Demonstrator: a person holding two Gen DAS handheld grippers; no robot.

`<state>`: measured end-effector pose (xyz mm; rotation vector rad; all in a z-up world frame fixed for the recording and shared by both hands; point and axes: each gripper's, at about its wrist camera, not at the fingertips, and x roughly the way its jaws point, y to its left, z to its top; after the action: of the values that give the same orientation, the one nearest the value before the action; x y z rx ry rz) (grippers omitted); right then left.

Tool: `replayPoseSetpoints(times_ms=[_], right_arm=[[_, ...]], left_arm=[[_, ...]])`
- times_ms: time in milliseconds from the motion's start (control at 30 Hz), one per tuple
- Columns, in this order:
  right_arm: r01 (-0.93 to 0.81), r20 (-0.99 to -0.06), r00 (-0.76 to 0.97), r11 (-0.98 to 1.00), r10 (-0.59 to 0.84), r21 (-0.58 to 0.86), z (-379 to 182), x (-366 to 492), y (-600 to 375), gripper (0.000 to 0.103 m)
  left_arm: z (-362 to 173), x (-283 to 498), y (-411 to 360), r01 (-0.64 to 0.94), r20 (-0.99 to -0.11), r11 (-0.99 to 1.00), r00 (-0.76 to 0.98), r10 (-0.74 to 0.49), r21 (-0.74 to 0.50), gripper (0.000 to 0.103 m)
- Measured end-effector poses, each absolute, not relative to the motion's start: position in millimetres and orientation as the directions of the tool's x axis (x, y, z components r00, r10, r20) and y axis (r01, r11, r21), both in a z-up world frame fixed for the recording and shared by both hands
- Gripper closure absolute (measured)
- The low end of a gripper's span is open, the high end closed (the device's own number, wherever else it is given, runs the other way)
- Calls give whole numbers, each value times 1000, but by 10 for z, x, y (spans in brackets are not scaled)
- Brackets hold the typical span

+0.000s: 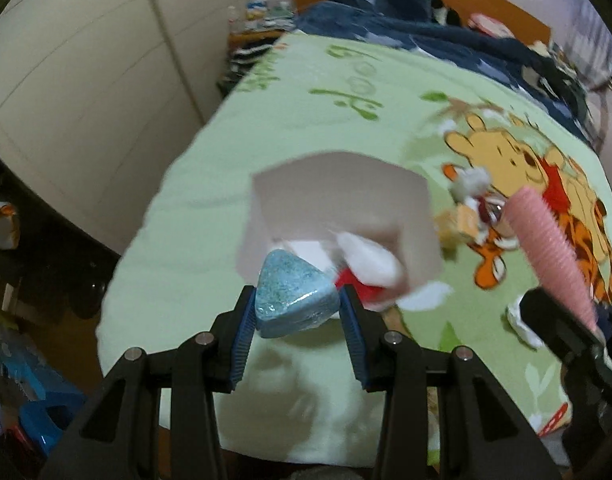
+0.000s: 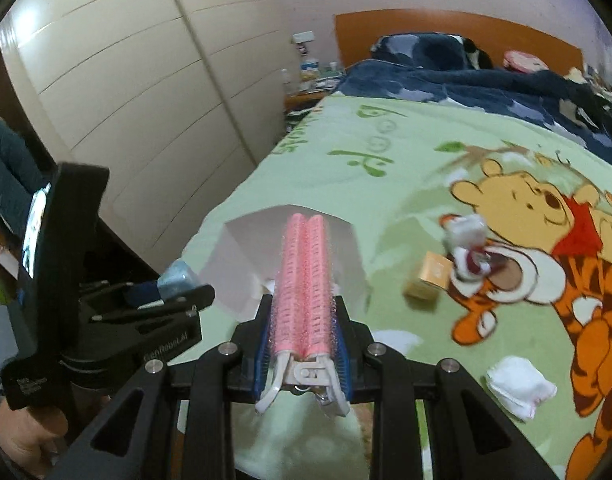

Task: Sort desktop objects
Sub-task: 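Carry the sponge and pink roller with both tools over the paper box, then open both tools to drop the sponge and roller into the paper box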

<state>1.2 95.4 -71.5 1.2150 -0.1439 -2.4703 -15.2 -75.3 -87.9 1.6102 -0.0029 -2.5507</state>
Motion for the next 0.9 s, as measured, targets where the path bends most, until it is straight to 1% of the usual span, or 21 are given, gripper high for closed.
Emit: replayPoseSetpoints(times_ms=[167,400,700,900], right_arm=[[313,-759,-550,-929,-348,199,-705,-97,714,76],[325,-784,-530,-931,-324,166,-747,-207,546,76],[325,-802,-502,-930,-323,171,-811,-360,483,76],[319,-823,-469,-930,-321,181,-958,-556,448,76]], left_arm=[[-868,-261,-915,125,-898,-990,-424,-120,73,61],[-844,-412,-906,113,-889,-990,-442,-124,82,61],[-861,-561,-905,107,-887,-990,-442,-131,92,61],[-998,-712,-898,92,-895,-989,-422,-142,113,61]])
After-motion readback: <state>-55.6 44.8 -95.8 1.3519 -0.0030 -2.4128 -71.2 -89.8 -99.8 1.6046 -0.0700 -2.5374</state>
